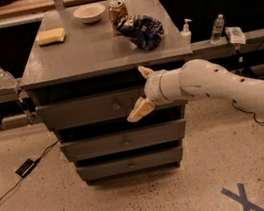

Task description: Open top drawer

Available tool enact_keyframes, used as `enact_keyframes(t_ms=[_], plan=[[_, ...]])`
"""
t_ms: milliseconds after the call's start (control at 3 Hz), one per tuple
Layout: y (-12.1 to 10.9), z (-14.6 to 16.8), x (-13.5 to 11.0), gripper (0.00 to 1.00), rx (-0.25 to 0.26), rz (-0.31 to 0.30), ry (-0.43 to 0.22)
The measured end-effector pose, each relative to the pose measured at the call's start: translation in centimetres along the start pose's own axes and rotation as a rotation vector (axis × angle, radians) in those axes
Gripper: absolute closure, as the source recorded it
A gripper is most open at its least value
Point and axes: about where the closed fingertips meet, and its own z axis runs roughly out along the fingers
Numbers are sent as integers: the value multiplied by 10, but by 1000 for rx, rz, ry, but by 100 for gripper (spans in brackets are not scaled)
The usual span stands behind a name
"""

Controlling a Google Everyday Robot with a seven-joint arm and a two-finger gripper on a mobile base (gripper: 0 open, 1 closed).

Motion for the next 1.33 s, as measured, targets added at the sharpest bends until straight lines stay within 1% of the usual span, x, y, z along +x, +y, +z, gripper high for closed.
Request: enact_keyframes(t_ms=[333, 667, 1000, 1333], plan=[[21, -21, 9, 2, -14, -2, 19], [28, -23, 22, 2, -20, -26, 57], [24, -13, 46, 4, -45, -40, 65], [7, 11, 70, 3, -83, -48, 37]])
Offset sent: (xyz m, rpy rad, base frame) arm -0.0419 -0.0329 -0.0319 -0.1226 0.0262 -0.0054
